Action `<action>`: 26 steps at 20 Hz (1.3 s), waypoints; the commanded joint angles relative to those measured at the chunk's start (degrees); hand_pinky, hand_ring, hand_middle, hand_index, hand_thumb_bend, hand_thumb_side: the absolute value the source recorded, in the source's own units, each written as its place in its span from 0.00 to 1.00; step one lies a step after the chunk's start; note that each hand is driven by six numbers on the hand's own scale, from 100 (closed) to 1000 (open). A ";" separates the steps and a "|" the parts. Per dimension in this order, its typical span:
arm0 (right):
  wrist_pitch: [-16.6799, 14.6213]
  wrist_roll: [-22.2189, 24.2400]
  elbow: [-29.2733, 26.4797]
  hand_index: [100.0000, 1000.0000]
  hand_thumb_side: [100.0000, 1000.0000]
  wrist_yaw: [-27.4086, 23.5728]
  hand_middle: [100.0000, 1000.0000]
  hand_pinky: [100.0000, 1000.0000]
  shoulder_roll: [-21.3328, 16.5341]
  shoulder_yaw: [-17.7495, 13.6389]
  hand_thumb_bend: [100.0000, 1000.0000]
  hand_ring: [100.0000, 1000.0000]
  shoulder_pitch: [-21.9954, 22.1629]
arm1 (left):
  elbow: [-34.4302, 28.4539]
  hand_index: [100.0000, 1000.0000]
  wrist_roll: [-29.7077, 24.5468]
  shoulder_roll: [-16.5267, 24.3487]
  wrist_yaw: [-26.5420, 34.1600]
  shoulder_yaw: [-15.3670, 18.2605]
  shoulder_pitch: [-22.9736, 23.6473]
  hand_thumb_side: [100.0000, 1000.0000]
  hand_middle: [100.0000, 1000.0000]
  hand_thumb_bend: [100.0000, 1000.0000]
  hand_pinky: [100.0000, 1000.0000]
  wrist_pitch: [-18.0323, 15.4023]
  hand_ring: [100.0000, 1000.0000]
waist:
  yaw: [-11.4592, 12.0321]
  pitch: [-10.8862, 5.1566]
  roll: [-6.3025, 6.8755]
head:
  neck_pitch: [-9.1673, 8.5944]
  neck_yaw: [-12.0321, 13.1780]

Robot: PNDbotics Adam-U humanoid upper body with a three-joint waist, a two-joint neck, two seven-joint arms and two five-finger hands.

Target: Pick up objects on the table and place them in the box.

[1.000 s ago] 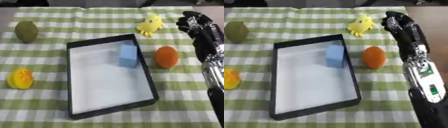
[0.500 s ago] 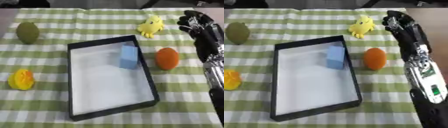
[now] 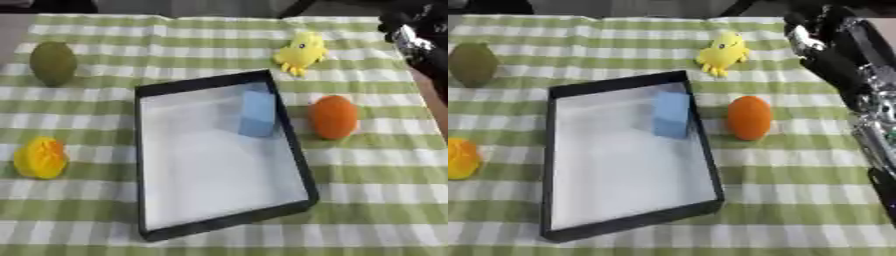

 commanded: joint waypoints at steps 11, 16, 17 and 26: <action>-1.00 11.26 -1.79 0.83 0.41 7.69 0.77 0.85 -20.29 6.57 0.04 0.83 1.24 | -0.43 0.78 0.25 2.41 -0.58 0.45 0.20 0.75 0.78 0.07 0.83 0.02 0.83 | -0.35 -1.64 -1.40 | -0.05 0.25; -0.70 15.76 -1.79 0.85 0.39 6.86 0.79 0.85 -27.42 8.60 0.18 0.84 2.34 | -0.42 0.78 0.25 2.60 -0.58 0.42 0.23 0.75 0.78 0.07 0.83 0.03 0.83 | -0.37 -1.62 -1.53 | 0.03 0.12; -0.68 16.66 -1.79 0.85 0.38 6.74 0.80 0.85 -28.34 8.70 0.21 0.84 2.38 | -0.41 0.78 0.24 2.65 -0.58 0.40 0.26 0.75 0.78 0.07 0.83 0.04 0.83 | -0.40 -1.63 -1.56 | 0.05 0.11; -0.57 24.48 -1.79 0.86 0.32 7.86 0.81 0.85 -31.77 9.49 0.29 0.85 1.38 | -0.32 0.78 0.16 2.98 -0.62 0.34 0.46 0.75 0.78 0.07 0.83 0.07 0.83 | -0.59 -1.71 -1.83 | 0.18 0.01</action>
